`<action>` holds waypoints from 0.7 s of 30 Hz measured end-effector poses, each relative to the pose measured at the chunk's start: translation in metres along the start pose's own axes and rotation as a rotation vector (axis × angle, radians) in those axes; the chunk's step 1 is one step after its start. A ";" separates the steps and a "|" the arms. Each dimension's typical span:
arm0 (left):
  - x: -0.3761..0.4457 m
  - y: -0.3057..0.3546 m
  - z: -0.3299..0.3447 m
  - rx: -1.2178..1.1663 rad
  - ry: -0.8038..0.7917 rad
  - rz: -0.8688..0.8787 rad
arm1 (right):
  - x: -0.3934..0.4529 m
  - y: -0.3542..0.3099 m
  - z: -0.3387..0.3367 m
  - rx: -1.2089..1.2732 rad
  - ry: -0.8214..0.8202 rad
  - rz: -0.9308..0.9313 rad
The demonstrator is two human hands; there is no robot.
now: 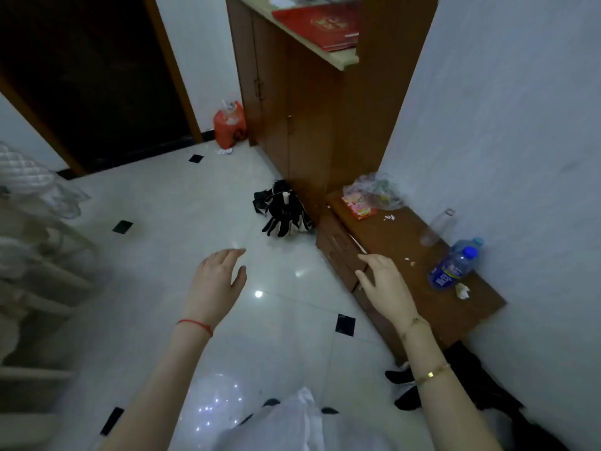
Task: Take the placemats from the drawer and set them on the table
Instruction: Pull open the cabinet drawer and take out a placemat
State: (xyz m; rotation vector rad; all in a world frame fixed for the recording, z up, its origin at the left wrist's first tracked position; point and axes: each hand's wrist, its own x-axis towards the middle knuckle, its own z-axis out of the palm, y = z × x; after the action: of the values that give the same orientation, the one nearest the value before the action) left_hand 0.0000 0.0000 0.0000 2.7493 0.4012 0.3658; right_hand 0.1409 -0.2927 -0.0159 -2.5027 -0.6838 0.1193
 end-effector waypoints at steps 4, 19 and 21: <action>0.025 0.003 0.012 -0.036 0.018 0.037 | 0.016 0.012 -0.004 -0.025 0.010 0.039; 0.240 -0.027 0.084 -0.110 -0.070 0.289 | 0.131 0.050 0.026 -0.070 0.141 0.294; 0.281 -0.038 0.089 -0.127 -0.126 0.324 | 0.156 0.047 0.033 -0.061 0.171 0.360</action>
State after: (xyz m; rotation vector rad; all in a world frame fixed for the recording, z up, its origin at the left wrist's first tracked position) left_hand 0.2781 0.0974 -0.0377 2.6916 -0.0989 0.2824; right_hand 0.2903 -0.2337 -0.0603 -2.6333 -0.1657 0.0136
